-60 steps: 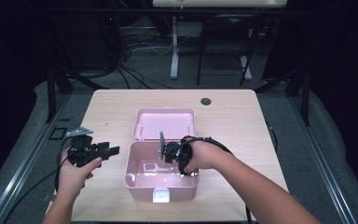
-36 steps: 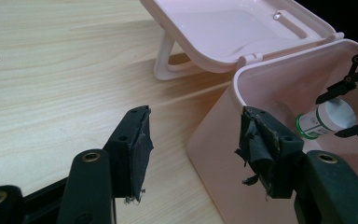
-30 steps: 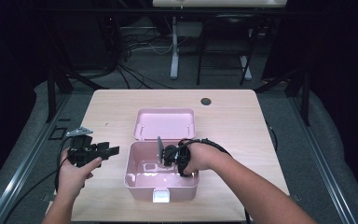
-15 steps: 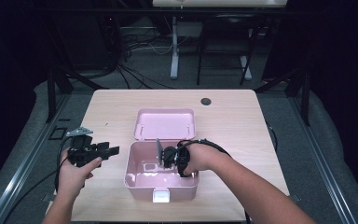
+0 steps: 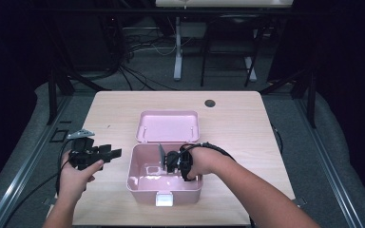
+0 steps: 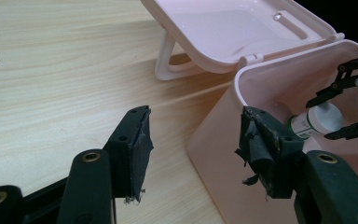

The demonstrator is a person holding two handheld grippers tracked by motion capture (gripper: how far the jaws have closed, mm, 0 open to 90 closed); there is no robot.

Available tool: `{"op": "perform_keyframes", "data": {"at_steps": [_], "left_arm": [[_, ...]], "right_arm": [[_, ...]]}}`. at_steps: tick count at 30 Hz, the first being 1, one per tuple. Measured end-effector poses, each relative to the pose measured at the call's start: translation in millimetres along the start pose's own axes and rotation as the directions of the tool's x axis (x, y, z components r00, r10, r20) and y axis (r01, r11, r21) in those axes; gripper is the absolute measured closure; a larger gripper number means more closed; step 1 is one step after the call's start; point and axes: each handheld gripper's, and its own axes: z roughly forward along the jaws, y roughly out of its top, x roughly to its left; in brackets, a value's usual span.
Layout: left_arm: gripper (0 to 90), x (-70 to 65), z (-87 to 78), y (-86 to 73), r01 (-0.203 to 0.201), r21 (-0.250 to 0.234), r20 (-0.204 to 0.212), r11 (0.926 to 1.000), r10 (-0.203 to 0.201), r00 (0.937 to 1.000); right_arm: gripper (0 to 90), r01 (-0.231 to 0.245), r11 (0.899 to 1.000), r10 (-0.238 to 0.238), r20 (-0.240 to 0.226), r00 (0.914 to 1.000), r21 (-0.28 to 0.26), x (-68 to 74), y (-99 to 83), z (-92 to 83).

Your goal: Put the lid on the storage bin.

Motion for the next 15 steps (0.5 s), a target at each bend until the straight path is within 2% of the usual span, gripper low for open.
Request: {"op": "perform_keyframes", "data": {"at_steps": [15], "left_arm": [[43.6, 0.6, 0.0, -0.2, 0.003, 0.001, 0.0, 1.0, -0.003, 1.0]], "right_arm": [[49.8, -0.006, 1.0, 0.006, -0.006, 1.0, 0.014, -2.6, 1.9, 7.1]]}}
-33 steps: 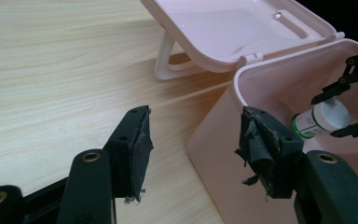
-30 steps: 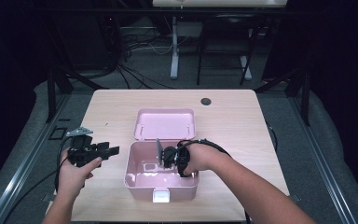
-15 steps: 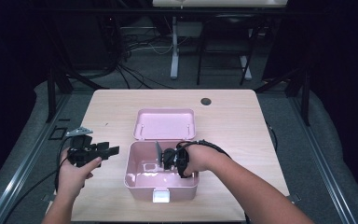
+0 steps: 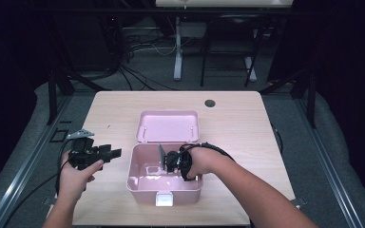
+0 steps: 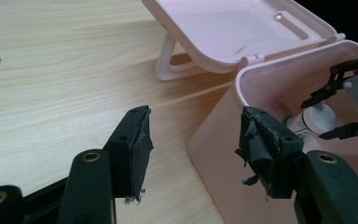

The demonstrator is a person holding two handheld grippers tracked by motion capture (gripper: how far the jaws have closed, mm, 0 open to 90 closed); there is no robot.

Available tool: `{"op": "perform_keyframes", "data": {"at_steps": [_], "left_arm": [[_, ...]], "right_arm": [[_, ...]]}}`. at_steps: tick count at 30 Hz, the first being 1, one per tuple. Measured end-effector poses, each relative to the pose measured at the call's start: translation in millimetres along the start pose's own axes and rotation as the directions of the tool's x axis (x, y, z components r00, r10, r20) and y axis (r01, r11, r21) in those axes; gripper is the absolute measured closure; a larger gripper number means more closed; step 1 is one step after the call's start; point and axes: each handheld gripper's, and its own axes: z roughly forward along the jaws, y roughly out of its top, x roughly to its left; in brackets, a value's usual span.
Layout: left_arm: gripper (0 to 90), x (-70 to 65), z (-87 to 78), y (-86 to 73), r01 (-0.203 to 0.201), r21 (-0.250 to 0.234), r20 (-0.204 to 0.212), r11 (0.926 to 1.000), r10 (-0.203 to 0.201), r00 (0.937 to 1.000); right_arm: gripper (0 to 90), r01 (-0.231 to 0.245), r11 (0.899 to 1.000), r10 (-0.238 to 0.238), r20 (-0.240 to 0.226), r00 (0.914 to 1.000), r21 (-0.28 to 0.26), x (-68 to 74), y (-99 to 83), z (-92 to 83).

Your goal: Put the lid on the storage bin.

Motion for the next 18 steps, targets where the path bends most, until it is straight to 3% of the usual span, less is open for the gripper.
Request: {"op": "perform_keyframes", "data": {"at_steps": [18], "left_arm": [[43.6, 0.2, 0.3, -0.1, 0.002, -0.002, 0.0, 1.0, -0.002, 1.0]], "right_arm": [[46.3, -0.018, 1.0, 0.018, -0.009, 0.9998, -0.018, -1.3, -1.3, -3.3]]}}
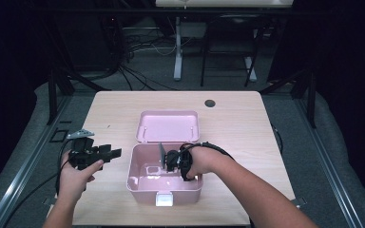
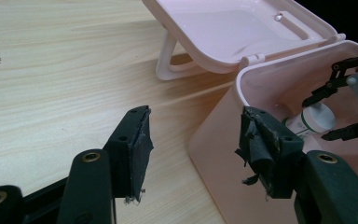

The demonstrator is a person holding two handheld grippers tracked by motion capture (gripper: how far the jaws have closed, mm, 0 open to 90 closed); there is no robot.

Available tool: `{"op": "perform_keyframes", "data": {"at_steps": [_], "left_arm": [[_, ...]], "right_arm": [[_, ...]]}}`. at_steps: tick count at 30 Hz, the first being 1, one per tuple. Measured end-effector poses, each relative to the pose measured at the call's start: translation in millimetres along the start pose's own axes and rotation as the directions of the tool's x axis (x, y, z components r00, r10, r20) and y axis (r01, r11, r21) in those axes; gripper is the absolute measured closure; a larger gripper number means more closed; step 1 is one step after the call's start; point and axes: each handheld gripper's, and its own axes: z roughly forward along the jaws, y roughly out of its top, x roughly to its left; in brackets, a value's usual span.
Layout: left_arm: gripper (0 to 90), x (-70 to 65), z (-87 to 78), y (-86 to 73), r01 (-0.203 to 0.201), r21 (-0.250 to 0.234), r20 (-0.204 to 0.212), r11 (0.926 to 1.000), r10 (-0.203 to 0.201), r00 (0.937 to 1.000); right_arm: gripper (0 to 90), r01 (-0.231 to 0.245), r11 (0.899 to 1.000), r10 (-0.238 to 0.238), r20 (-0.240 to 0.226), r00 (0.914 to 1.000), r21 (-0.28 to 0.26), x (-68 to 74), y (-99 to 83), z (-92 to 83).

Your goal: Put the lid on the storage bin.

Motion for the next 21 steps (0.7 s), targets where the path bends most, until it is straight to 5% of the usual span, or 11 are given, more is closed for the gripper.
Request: {"op": "perform_keyframes", "data": {"at_steps": [21], "left_arm": [[43.6, -2.6, 2.0, -0.1, -0.006, 0.008, 0.001, 1.0, 0.006, 1.0]], "right_arm": [[44.7, -0.03, 0.997, 0.032, 0.029, 0.9991, -0.076, 2.2, -4.1, -31.6]]}}
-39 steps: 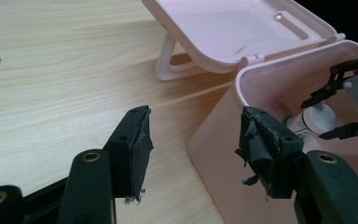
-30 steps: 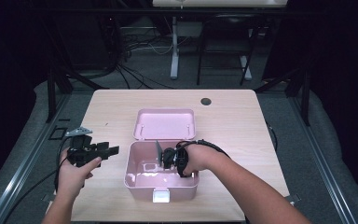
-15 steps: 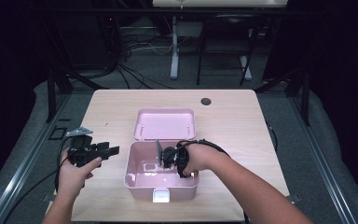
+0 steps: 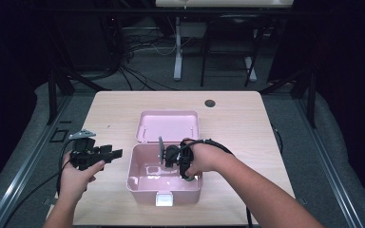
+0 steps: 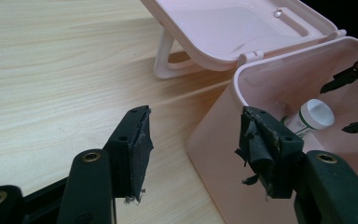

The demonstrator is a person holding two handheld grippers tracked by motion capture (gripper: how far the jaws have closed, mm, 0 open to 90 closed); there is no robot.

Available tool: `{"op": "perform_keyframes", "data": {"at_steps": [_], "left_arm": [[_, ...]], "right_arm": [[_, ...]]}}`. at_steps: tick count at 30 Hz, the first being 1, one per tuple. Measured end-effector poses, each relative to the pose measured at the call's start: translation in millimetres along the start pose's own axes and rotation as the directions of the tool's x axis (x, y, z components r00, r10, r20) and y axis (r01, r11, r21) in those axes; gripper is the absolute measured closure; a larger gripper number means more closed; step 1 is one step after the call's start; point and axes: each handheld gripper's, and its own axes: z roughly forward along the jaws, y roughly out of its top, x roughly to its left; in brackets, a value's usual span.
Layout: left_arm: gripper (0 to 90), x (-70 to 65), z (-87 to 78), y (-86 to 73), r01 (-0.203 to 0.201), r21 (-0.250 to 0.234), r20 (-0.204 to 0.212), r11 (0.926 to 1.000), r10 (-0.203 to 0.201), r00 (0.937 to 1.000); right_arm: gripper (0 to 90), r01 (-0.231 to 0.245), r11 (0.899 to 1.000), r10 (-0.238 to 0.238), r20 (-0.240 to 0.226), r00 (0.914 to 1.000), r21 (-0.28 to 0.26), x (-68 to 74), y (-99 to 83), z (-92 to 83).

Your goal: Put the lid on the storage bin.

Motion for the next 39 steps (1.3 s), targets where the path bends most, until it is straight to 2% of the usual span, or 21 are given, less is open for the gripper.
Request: {"op": "perform_keyframes", "data": {"at_steps": [9, 15, 19, 22, 24, 27, 31, 32, 34, 39], "left_arm": [[43.4, -2.0, 1.5, 0.8, -0.007, 0.006, -0.001, 1.0, 0.007, 1.0], [43.4, -4.6, 2.4, 1.7, -0.02, 0.012, 0.012, 0.9997, 0.02, 0.9997], [43.0, -5.3, 3.2, 1.8, -0.021, 0.022, 0.014, 0.9996, 0.02, 0.9997], [42.1, -6.4, 4.2, 1.7, -0.024, 0.028, 0.008, 0.9993, 0.024, 0.9997], [42.0, -7.7, 5.0, 1.3, -0.028, 0.029, 0.003, 0.9992, 0.028, 0.9996], [42.0, -8.6, 5.5, 1.2, -0.034, 0.03, 0.003, 0.999, 0.034, 0.9994], [42.1, -11.1, 6.0, 1.0, -0.046, 0.027, 0.009, 0.9986, 0.046, 0.9989], [42.3, -11.7, 6.1, 1.1, -0.05, 0.024, 0.01, 0.9985, 0.049, 0.9987], [42.4, -13.4, 5.9, 1.2, -0.07, 0.02, 0.004, 0.9973, 0.07, 0.9975], [42.6, -16.3, 5.3, 1.6, -0.084, 0.013, 0.008, 0.9964, 0.084, 0.9964]], "right_arm": [[43.5, -0.017, 1.0, 0.017, 0.013, 0.9998, -0.025, 0.0, -2.4, -8.9], [39.7, -0.072, 0.995, 0.075, 0.038, 0.9965, -0.061, -5.2, -8.2, -18.1], [38.5, -0.118, 0.989, 0.121, 0.033, 0.9921, -0.085, -8.7, -12.0, -23.7], [37.2, -0.13, 0.987, 0.134, 0.029, 0.9906, -0.098, -10.4, -14.0, -25.8], [34.2, -0.159, 0.982, 0.163, 0.031, 0.9861, -0.106, -13.1, -16.9, -28.8], [33.4, -0.172, 0.979, 0.176, 0.032, 0.9839, -0.11, -15.0, -19.0, -30.9], [32.8, -0.198, 0.971, 0.203, 0.025, 0.9789, -0.135, -18.3, -24.0, -34.9], [32.2, -0.214, 0.966, 0.219, 0.019, 0.9755, -0.143, -20.3, -26.8, -36.7], [31.6, -0.226, 0.964, 0.231, 0.02, 0.9727, -0.143, -22.1, -29.1, -38.2], [31.5, -0.246, 0.956, 0.252, 0.016, 0.9677, -0.162, -24.9, -33.3, -39.6]]}}
